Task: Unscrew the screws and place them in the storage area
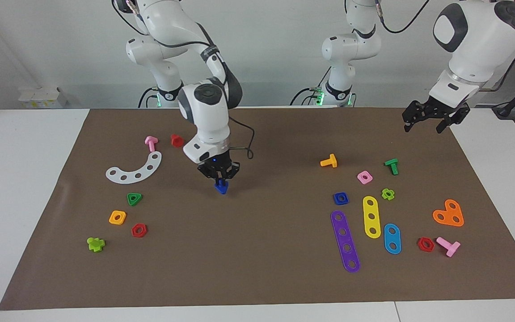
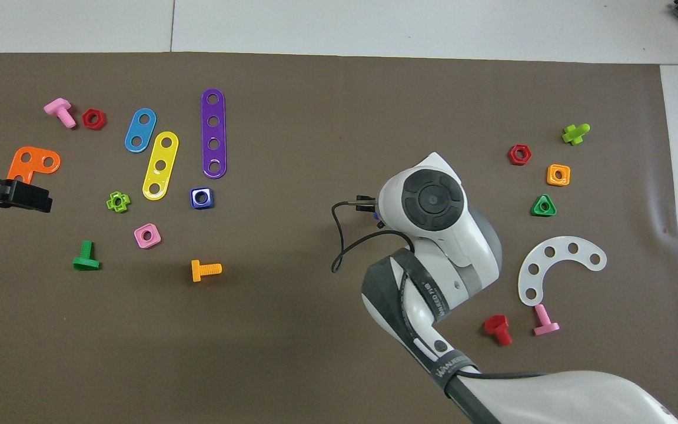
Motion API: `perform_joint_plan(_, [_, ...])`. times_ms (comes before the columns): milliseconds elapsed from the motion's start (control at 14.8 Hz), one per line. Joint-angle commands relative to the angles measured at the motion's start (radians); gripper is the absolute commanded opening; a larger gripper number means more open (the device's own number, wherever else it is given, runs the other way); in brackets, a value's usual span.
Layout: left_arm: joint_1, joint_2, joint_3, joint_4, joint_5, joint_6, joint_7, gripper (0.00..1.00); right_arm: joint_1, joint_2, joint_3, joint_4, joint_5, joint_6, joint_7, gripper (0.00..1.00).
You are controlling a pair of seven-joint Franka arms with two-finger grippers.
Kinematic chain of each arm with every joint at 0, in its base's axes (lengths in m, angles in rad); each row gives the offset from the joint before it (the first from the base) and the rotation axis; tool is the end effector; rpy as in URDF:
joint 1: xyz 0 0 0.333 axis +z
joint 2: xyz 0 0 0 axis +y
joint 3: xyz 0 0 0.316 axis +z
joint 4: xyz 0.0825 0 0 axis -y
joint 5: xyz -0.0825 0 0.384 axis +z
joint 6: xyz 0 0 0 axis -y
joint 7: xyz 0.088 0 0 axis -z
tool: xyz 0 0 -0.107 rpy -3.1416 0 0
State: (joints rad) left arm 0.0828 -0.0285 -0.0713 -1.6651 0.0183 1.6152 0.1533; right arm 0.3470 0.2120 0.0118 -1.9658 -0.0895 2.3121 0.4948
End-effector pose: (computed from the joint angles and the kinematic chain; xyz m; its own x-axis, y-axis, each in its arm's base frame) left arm 0.5477 0.0077 0.5994 0.9896 -0.1420 -0.0243 -0.1425 -0.9897 -0.0168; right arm 0.5730 0.2127 0.3791 0.9855 -0.0794 0.1497 -0.0803 -0.9968 -0.0002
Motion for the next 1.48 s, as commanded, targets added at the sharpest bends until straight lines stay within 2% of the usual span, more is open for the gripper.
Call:
perform_joint_plan(0, [-0.017,0.024,0.005,0.100,0.031,-0.090,-0.023,1.00,-0.100,-0.052,0.014,-0.080,-0.004,0.016,-0.106,0.00])
perform_joint_plan(135, [-0.017,0.059,0.007,0.168,0.029,-0.168,-0.023,1.00,-0.127,-0.059,0.013,-0.099,-0.003,0.015,-0.127,0.00])
perform_joint_plan(337, [-0.015,0.122,0.007,0.321,0.029,-0.289,-0.023,1.00,-0.192,-0.052,0.014,-0.102,0.013,0.016,-0.211,0.00])
perform_joint_plan(472, [-0.017,0.133,0.007,0.353,0.029,-0.336,-0.023,1.00,-0.218,-0.033,0.014,-0.102,0.016,0.023,-0.235,0.00])
perform_joint_plan(674, [-0.018,0.104,-0.007,0.329,0.028,-0.293,-0.028,1.00,-0.266,-0.016,0.014,-0.100,0.042,0.044,-0.300,0.00])
perform_joint_plan(944, [-0.018,0.041,-0.008,0.171,0.026,-0.089,-0.024,1.00,-0.272,0.010,0.014,-0.102,0.094,0.050,-0.317,0.00])
perform_joint_plan(1079, [-0.017,0.036,-0.008,0.160,0.026,-0.070,-0.023,1.00,-0.270,0.014,0.014,-0.102,0.094,0.050,-0.315,0.00])
perform_joint_plan(1146, [-0.017,0.036,-0.010,0.160,0.025,-0.073,-0.023,1.00,-0.266,0.014,0.014,-0.104,0.094,0.050,-0.312,0.23])
perform_joint_plan(1213, [-0.017,0.036,-0.010,0.160,0.025,-0.074,-0.020,1.00,-0.264,0.014,0.014,-0.105,0.094,0.049,-0.308,0.61])
perform_joint_plan(1281, [-0.017,0.036,-0.010,0.162,0.025,-0.074,-0.020,1.00,-0.264,0.014,0.013,-0.104,0.094,0.047,-0.305,0.72])
perform_joint_plan(1348, [-0.018,0.036,-0.008,0.160,0.025,-0.074,-0.023,1.00,-0.266,0.012,0.013,-0.101,0.094,0.047,-0.305,0.96])
perform_joint_plan(1416, [-0.018,0.036,-0.010,0.160,0.025,-0.074,-0.024,1.00,-0.267,0.006,0.013,-0.091,0.094,0.046,-0.306,1.00])
